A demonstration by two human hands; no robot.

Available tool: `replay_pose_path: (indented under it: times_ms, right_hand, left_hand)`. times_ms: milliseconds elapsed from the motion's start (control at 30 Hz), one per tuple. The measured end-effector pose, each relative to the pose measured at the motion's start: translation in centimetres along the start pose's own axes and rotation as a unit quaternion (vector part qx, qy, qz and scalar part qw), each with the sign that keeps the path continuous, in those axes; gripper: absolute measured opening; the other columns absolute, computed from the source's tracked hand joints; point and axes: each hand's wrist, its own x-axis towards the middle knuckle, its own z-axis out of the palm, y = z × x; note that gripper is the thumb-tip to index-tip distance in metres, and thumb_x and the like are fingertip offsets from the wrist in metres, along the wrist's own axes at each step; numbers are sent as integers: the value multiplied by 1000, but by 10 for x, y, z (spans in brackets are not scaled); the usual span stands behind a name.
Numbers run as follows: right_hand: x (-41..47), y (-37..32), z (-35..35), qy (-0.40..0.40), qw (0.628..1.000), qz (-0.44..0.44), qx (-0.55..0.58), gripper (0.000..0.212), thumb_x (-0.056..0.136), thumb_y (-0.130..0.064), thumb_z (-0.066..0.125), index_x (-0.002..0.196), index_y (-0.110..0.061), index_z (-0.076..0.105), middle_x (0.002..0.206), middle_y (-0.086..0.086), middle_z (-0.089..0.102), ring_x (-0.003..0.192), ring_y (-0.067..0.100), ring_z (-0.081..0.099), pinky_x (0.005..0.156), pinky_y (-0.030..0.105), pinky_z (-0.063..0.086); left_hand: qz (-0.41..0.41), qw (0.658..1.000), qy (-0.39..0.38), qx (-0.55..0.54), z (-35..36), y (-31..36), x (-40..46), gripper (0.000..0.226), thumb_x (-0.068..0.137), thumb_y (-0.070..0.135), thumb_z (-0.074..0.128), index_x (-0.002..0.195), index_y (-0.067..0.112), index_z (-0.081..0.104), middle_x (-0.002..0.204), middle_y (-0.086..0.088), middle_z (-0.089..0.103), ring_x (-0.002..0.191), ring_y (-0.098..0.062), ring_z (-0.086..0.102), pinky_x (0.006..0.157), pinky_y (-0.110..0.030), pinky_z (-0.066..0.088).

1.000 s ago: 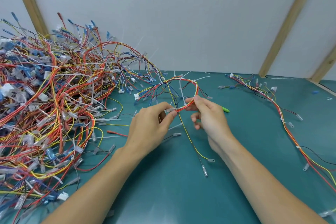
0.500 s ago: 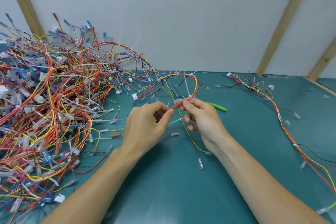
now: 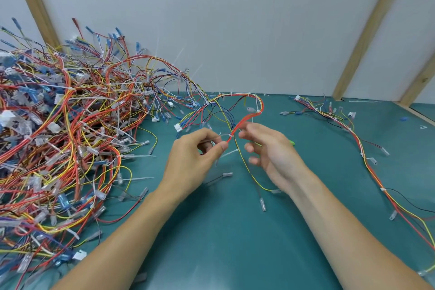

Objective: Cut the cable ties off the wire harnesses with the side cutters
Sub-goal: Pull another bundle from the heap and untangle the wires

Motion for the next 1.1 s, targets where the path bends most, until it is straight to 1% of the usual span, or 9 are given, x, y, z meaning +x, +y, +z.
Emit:
replay_pose_path:
  times_ms: [100, 267, 367, 467, 633, 767, 867, 967, 1100]
  right_hand:
    - [-7, 7, 15, -32, 992, -35, -116, 18, 97, -25, 68, 110, -12, 72, 86, -4, 72, 58, 8, 51, 45, 19, 38]
    - [-5, 4, 14, 9, 995, -55, -87, 18, 96, -23, 69, 106, -9, 77, 86, -6, 71, 57, 6, 52, 44, 18, 38]
    - [-4, 2, 7, 13, 997, -46, -66, 14, 98, -23, 68, 103, -15, 79, 84, -11, 69, 59, 5, 51, 45, 18, 38]
    - [-2, 1, 5, 21, 998, -37, -37, 13, 98, -23, 67, 101, -19, 79, 84, -10, 65, 61, 4, 51, 47, 18, 38]
    - [-1, -1, 2, 37, 999, -20, 28, 13, 99, -21, 65, 101, -19, 78, 83, -14, 69, 59, 3, 50, 46, 16, 37]
    - [1, -3, -3, 67, 995, -9, 76, 12, 99, -23, 66, 104, -21, 77, 90, -7, 70, 64, 0, 61, 48, 16, 45]
    - [1, -4, -6, 77, 993, -7, 94, 12, 99, -21, 65, 104, -20, 76, 90, -5, 72, 75, 3, 70, 52, 18, 53]
    - [1, -3, -5, 80, 994, -10, 70, 13, 97, -22, 68, 106, -19, 76, 90, -5, 75, 77, 4, 72, 52, 20, 53]
    - [2, -3, -4, 103, 992, -25, 74, 14, 96, -27, 69, 105, -19, 77, 98, -3, 77, 80, 7, 71, 55, 22, 55]
  left_hand:
    - [-36, 992, -24, -117, -3, 5, 3, 3, 92, 19, 72, 93, 18, 74, 79, 8, 73, 74, -4, 64, 63, -33, 58]
    - [-99, 956, -14, -275, -4, 10, 5, 19, 101, 18, 55, 117, 10, 63, 101, -6, 72, 94, -15, 72, 67, -37, 62]
    - [-92, 959, 69, -258, -6, 6, 10, 19, 103, 12, 51, 118, 7, 61, 104, -5, 71, 101, -13, 70, 74, -33, 62]
    - [-109, 965, 116, -210, -8, -2, 13, 16, 102, 12, 52, 114, 12, 63, 104, -4, 70, 97, -10, 68, 73, -31, 58]
    - [-143, 971, -10, -189, -5, -5, 10, 24, 104, 19, 50, 95, 12, 71, 83, -1, 76, 75, -11, 71, 61, -22, 52]
    - [-188, 939, -152, -243, -4, 1, 8, 50, 107, 42, 34, 100, 8, 70, 90, -11, 77, 75, -22, 73, 58, -25, 53]
    - [-202, 920, -212, -262, -4, 2, 5, 52, 107, 44, 33, 103, 8, 70, 67, -10, 66, 51, -26, 61, 48, -27, 49]
    - [-176, 952, -130, -213, 1, 1, 4, 40, 108, 32, 42, 87, 15, 72, 53, 4, 32, 43, -12, 26, 42, -19, 25]
    - [-144, 981, 25, -126, -7, -4, 12, 37, 103, 24, 50, 74, 19, 71, 63, -10, 25, 56, -17, 20, 52, -32, 15]
